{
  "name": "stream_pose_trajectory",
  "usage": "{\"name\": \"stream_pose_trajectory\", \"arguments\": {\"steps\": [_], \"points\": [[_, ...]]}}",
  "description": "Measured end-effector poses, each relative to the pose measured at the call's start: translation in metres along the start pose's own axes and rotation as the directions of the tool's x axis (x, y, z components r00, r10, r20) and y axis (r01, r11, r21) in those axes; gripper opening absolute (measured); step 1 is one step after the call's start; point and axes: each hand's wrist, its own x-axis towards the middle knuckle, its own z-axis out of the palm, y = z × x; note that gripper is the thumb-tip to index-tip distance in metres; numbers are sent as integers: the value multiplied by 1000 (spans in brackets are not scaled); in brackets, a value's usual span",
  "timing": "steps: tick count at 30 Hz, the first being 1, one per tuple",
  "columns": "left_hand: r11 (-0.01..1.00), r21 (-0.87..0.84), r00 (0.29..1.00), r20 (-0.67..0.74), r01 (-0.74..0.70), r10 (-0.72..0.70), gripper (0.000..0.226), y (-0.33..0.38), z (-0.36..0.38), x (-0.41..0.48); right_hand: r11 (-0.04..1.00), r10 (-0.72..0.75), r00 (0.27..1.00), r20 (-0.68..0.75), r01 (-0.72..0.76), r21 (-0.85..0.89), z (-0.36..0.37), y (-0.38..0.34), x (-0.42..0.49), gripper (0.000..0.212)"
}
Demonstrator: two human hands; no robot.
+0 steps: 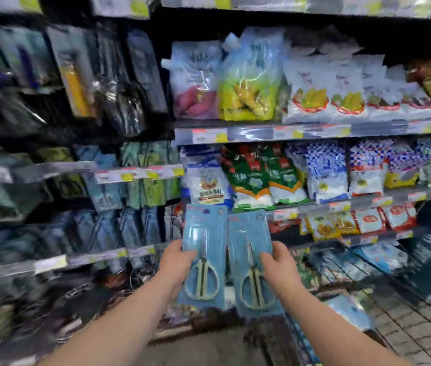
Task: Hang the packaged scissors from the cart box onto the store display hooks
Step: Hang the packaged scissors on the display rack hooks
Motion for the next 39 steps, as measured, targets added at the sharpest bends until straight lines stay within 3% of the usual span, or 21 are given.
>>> {"name": "stream_pose_trajectory", "arguments": {"steps": [11, 18, 22, 28, 35, 39], "points": [[995, -96, 973, -229, -2, -20, 15, -32, -240, 29, 996, -89, 970, 228, 86, 23, 230, -89, -22, 21], [999, -33, 965, -263, 6, -15, 22, -58, -353, 73, 995, -92, 951, 294, 96, 2, 347, -126, -31, 12], [997, -46, 962, -265, 55, -65, 17, -56, -371, 87, 997, -62, 964, 258, 70, -24, 379, -131, -25, 4], [997, -38, 969, -238, 63, -70, 3, -62, -373, 126, 998, -55, 971, 233, 49, 32, 406, -141, 4, 8], [993, -104, 975, -210, 57, -78, 11, -74, -364, 165, 993, -100, 969, 225, 84, 80, 430, -140, 42, 6], [987, -155, 974, -209, 50, -82, 9, -72, -357, 172, 989, -121, 977, 177, 103, 105, 442, -136, 60, 23]]}}
